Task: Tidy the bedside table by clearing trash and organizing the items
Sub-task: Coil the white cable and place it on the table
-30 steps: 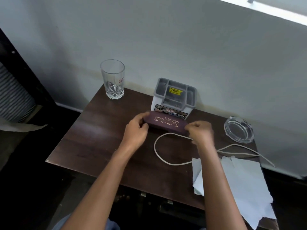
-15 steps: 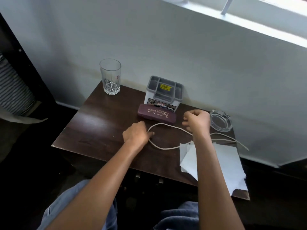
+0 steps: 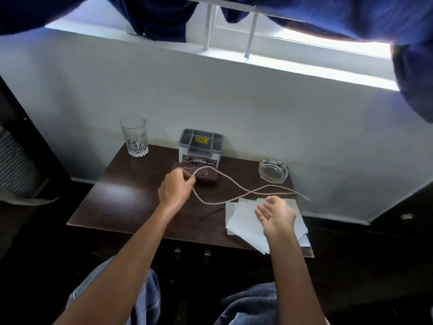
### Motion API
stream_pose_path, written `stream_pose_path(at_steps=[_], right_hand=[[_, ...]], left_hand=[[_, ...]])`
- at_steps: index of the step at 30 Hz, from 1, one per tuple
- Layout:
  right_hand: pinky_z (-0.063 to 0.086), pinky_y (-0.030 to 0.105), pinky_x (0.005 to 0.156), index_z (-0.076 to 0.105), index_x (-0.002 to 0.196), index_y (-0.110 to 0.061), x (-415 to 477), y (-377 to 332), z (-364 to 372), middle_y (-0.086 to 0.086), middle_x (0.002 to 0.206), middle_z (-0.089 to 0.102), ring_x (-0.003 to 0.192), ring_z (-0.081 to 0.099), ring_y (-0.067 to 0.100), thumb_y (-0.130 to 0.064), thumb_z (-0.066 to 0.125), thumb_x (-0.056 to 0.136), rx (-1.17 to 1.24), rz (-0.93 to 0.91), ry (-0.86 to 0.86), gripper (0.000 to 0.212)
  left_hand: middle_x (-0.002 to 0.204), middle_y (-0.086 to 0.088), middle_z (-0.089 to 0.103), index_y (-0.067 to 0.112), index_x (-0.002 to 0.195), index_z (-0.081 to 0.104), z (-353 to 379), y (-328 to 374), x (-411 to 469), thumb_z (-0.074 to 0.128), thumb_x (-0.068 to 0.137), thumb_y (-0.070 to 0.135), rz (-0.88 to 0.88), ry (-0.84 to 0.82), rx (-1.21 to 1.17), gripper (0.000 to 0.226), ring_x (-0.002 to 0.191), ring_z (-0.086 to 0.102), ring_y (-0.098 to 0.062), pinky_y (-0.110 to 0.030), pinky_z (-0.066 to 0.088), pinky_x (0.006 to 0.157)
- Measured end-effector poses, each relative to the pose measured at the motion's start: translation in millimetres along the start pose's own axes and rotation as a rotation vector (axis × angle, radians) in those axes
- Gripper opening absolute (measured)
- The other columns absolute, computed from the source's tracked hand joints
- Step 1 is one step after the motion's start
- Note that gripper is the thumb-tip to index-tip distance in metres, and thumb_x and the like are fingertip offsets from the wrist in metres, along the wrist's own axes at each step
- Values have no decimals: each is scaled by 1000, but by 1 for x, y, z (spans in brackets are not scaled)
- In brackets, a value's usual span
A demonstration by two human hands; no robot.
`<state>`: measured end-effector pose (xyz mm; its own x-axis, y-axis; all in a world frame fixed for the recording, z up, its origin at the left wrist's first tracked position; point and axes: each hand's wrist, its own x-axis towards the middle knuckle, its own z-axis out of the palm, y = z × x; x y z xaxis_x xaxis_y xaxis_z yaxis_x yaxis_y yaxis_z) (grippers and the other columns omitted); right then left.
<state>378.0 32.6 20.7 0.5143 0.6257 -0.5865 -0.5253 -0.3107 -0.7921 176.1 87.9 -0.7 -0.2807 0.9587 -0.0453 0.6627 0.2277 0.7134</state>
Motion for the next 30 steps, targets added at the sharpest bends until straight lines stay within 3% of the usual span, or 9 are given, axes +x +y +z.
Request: stream_pose_path(at_steps=[7,9,11,14,18,23,26,30], right_hand=[[47,42,96,50,107,6,-1,-2,-6,27,123,53,112,55,39,-5,46,92,164,153,-99,18],[43,43,100,48,121,5,0,-2,-5,27,132,49,120,51,40,-10,44,94,239,191,-161,31],[36,45,106,34,139,3,4,-2,0,26,143,39,130,42,41,-17,40,97,302,227,-254,47],[31,47,110,16,148,-5,6,-4,8,21,148,32,133,38,42,-26,36,100,397,253,-374,56],[42,46,102,31,139,1,12,-10,12,15,139,42,123,49,41,-24,37,100,525,228,-364,46],[53,33,58,48,130,-2,20,-14,5,15,132,55,72,69,24,-17,47,96,543,120,-275,38],[53,28,55,44,132,-4,17,-13,3,17,121,63,51,67,17,1,55,88,536,16,-203,46],[50,24,53,39,137,-8,6,-13,0,14,112,67,55,63,17,13,47,87,457,-115,-158,54]], left_hand=[[90,-7,69,14,89,60,-21,51,-15,57,91,30,261,195,1,16,84,64,-29,-30,39,66],[85,-5,68,15,89,59,-25,56,-20,56,91,30,347,207,6,15,78,64,-27,-32,43,66],[82,-1,67,17,88,56,-28,59,-29,54,92,31,423,203,2,15,73,65,-22,-34,47,67],[75,9,63,24,85,52,-30,60,-49,52,92,33,476,164,-55,12,67,65,-13,-33,48,65],[70,8,64,31,79,51,-36,46,-76,55,91,30,441,82,-231,13,61,66,-8,-37,54,65],[68,1,67,20,79,56,-39,14,-99,60,89,22,311,-37,-271,11,56,66,-6,-28,53,61],[70,-1,67,14,79,57,-29,0,-100,60,90,18,173,-146,-310,12,53,67,-8,-19,48,53],[75,-7,67,14,76,57,-16,-7,-97,59,90,14,99,-240,-327,15,53,65,-15,-18,49,50]])
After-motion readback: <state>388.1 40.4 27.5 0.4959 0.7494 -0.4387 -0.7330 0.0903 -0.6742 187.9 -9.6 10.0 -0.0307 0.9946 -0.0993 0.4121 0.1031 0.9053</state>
